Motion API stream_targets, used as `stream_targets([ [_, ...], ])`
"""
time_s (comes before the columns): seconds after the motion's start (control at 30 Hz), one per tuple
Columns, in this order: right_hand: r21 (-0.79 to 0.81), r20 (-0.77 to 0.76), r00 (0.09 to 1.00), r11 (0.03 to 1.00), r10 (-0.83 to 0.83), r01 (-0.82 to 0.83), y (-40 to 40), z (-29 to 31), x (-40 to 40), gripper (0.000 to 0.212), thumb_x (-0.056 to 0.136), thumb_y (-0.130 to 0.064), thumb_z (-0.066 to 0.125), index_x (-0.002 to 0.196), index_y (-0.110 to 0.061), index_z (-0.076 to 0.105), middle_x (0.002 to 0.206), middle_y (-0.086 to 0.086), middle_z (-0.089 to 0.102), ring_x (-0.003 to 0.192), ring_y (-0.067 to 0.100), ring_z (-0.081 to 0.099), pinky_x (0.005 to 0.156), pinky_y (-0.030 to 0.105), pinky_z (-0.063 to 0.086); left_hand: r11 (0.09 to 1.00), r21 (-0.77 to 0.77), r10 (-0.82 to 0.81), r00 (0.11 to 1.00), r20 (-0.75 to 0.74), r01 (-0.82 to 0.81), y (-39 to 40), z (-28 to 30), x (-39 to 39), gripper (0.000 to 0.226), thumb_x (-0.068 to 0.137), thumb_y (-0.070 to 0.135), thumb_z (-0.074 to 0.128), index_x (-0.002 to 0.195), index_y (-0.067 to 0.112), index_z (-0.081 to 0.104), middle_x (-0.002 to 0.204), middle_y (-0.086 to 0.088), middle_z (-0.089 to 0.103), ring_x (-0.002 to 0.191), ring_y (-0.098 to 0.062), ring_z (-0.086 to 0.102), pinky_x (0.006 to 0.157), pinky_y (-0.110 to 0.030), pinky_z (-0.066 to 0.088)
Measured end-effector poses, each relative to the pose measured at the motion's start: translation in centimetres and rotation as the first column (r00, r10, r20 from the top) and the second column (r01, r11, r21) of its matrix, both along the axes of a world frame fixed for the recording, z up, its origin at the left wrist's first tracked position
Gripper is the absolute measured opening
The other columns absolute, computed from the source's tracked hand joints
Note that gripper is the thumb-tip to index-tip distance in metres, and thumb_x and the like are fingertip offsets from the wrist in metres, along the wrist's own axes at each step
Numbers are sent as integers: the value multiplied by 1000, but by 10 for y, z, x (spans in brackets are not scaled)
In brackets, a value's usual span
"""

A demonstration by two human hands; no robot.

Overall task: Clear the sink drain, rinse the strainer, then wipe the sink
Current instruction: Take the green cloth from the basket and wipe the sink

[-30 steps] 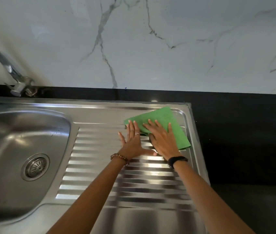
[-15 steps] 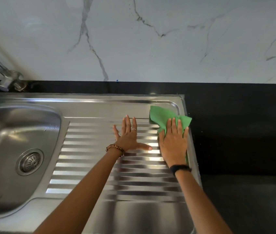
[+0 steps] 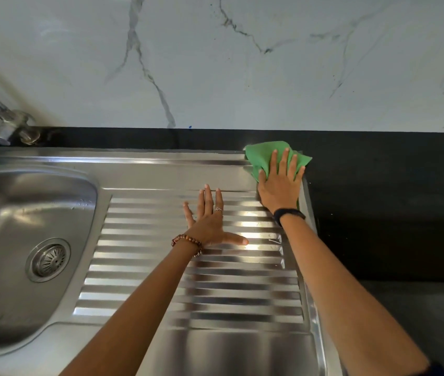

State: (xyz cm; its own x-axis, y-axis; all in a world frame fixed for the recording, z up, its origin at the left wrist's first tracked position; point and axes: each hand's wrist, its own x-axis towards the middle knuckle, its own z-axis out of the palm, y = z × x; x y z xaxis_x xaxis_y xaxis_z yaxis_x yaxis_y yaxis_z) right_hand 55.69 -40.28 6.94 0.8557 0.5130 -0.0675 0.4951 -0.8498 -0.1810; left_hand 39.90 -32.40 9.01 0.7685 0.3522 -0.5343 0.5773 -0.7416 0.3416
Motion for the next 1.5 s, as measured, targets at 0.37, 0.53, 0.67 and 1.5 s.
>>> stream_targets([
  [0.37,-30,-21,999,999,-37,37,-68,7,-96,62,97,-40,19,144,0,22,153,20,24,143,36,16,116,51,5,1000,13,4,1000,6,-4,2,-6,0,131,63,70,61,137,15,-32,145,-12,-41,133,-29,-37,102,-59,-23],
  [0.53,-65,-10,998,996,59,-60,-25,5,-26,60,99,-37,20,147,-3,9,158,14,6,146,31,0,119,50,1,1000,-6,16,1000,-9,-16,3,-4,1,133,61,70,63,138,16,-32,145,-12,-41,134,-30,-36,104,-59,-22],
  [0.67,-64,33,994,993,106,-103,-46,4,-37,59,99,-36,19,147,-3,10,158,15,7,145,32,2,119,50,5,1000,15,27,1000,-8,-27,0,-2,0,133,60,70,64,139,16,-29,146,-14,-39,135,-30,-34,104,-59,-21],
  [1.5,-34,29,1000,999,-4,5,-47,6,-67,57,99,-34,22,146,-3,15,157,14,13,146,30,4,118,49,0,974,169,115,972,205,-151,46,-18,-139,129,36,99,6,140,28,-23,141,7,-34,131,-17,-32,101,-55,-22],
])
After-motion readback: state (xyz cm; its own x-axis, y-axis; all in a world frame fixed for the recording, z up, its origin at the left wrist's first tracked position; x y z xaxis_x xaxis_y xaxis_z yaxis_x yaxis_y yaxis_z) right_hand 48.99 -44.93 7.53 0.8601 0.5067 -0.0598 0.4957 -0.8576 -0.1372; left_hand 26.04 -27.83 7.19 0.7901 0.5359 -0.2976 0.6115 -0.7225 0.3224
